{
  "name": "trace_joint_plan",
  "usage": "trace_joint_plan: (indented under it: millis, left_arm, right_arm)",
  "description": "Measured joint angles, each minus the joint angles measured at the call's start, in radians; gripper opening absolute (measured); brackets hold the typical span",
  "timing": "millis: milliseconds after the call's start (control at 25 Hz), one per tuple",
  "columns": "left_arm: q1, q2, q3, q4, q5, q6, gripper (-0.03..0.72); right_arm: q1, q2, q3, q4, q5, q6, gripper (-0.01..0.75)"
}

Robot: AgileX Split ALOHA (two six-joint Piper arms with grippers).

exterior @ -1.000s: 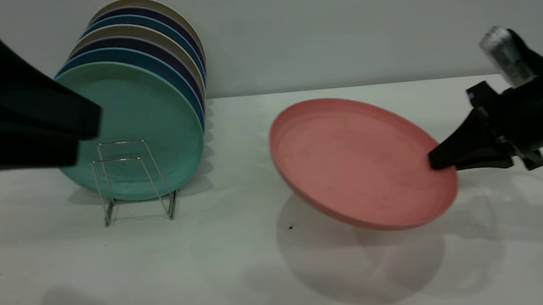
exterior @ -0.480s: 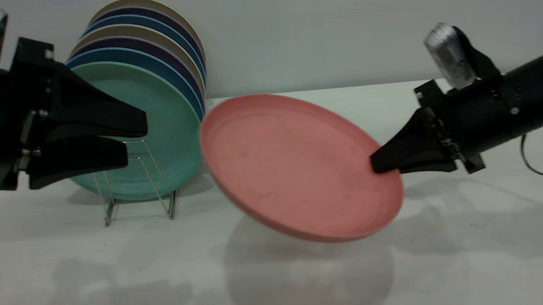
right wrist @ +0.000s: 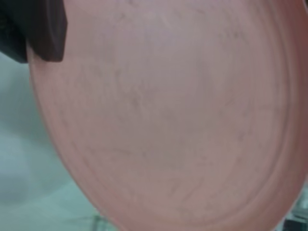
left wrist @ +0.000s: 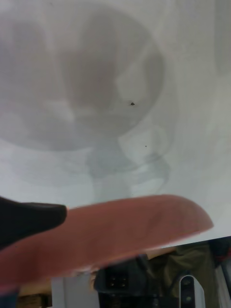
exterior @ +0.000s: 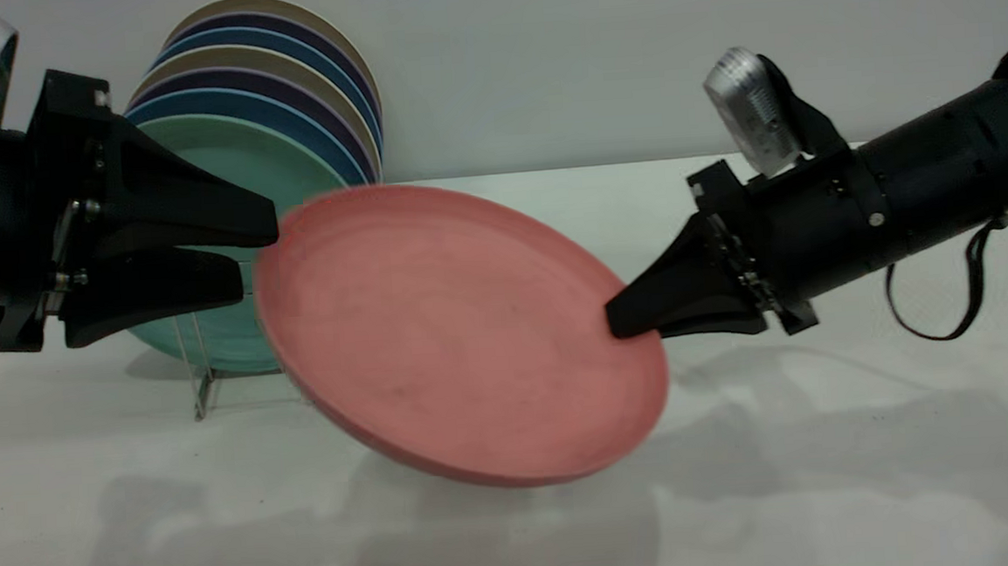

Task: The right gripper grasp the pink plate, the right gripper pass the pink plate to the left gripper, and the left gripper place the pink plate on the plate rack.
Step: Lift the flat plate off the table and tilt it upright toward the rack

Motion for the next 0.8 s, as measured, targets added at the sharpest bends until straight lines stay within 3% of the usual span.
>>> trace_joint_plan:
  millis: [280,360,480,560,640,800]
  left_arm:
    - [0.0,0.0,0.0,-0.001,0.007,0.0,0.443]
    - [0.0,0.0,0.0,-0.002,0.009,-0.001,0.373]
    - [0.0,0.0,0.0,-0.005,-0.008,-0.004,0.192]
    - [0.002,0.001,0.0,-0.003,-0.032,-0.003,0.173]
    - [0.002,0.002,0.0,-0.003,-0.037,-0.003,0.173]
    - [0.002,0.002,0.0,-0.003,-0.038,0.002,0.173]
  right_arm:
    - [0.074,0.0,0.0,0.101,0.103,-0.067,0.02]
    - [0.081,0.0,0.0,0.122,0.108,-0.091,0.023]
    - [0.081,0.0,0.0,0.128,0.11,-0.109,0.034]
    - [0.081,-0.002,0.0,0.135,0.113,-0.111,0.051]
    - [0.081,-0.002,0.0,0.137,0.111,-0.111,0.088]
    - [0.082,-0.004,0.0,0.134,0.071,-0.093,0.239]
